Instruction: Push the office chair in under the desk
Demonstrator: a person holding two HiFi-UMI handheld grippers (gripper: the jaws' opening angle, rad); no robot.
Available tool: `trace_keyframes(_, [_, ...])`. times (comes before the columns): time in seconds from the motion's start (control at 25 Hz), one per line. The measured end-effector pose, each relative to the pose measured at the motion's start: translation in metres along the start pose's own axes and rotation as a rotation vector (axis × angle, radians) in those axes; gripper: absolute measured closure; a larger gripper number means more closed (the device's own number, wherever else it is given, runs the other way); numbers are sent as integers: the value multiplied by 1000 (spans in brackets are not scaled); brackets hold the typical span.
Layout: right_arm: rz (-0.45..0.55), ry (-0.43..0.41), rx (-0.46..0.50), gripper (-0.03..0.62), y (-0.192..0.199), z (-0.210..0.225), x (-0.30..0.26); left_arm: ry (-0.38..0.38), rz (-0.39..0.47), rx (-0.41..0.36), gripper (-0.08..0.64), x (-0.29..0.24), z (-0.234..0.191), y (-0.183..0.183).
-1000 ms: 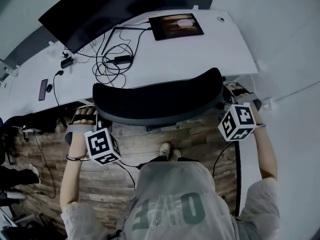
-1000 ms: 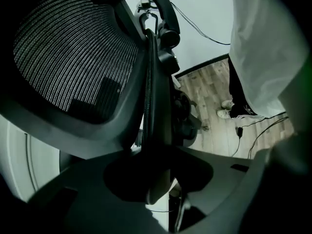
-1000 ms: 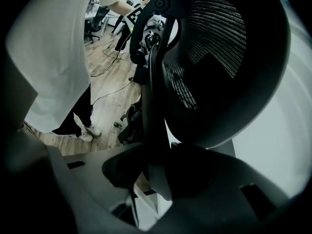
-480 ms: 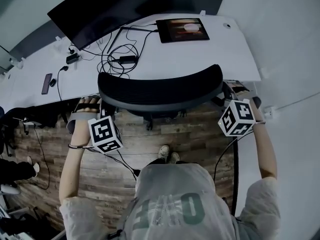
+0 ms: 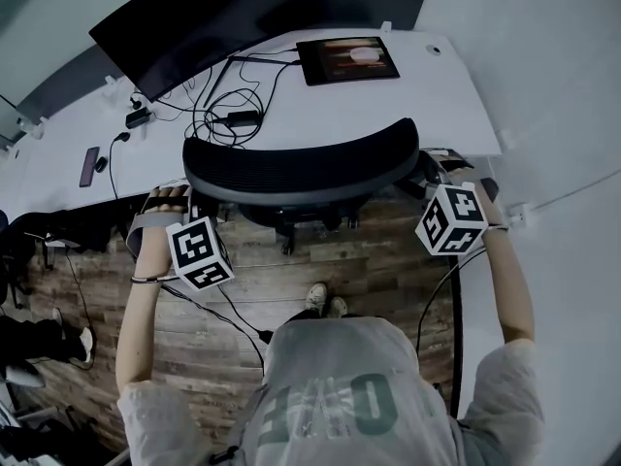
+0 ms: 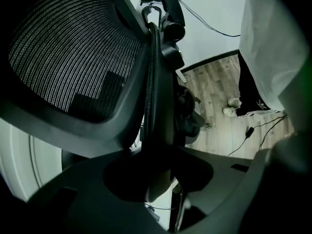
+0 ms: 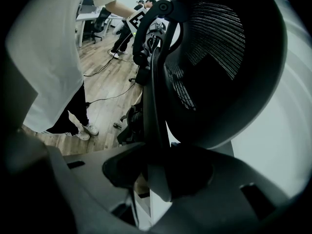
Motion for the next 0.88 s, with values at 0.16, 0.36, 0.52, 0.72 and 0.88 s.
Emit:
trace_keyframes(0.16, [17, 16, -5, 431, 2, -3, 2, -17, -10, 1, 400, 0, 3, -1])
trace_keyframes(0.36, [24, 18, 1, 431, 1, -2, 1, -16, -16, 4, 400, -1, 3, 0])
trace_keyframes(0.52, [23, 30, -10, 431, 1, -4, 2, -10, -23, 1, 399, 1, 4, 0])
trace_keyframes(0.72, [-2, 25, -65, 413, 0, -4, 2, -41, -4, 108, 315, 12, -1, 10])
trace_keyframes(0.88, [17, 91, -128, 339, 3, 5, 12, -57, 51, 212, 276, 38, -4, 24])
Point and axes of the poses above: the fingertips, and each gripper's own axes: x backward along the fingers, z to its right, y out of its underside, the point moved 6 cm from there along x, backward along the fingers, and after that the axes turned 14 degrees about y, right-handed, at the moved point
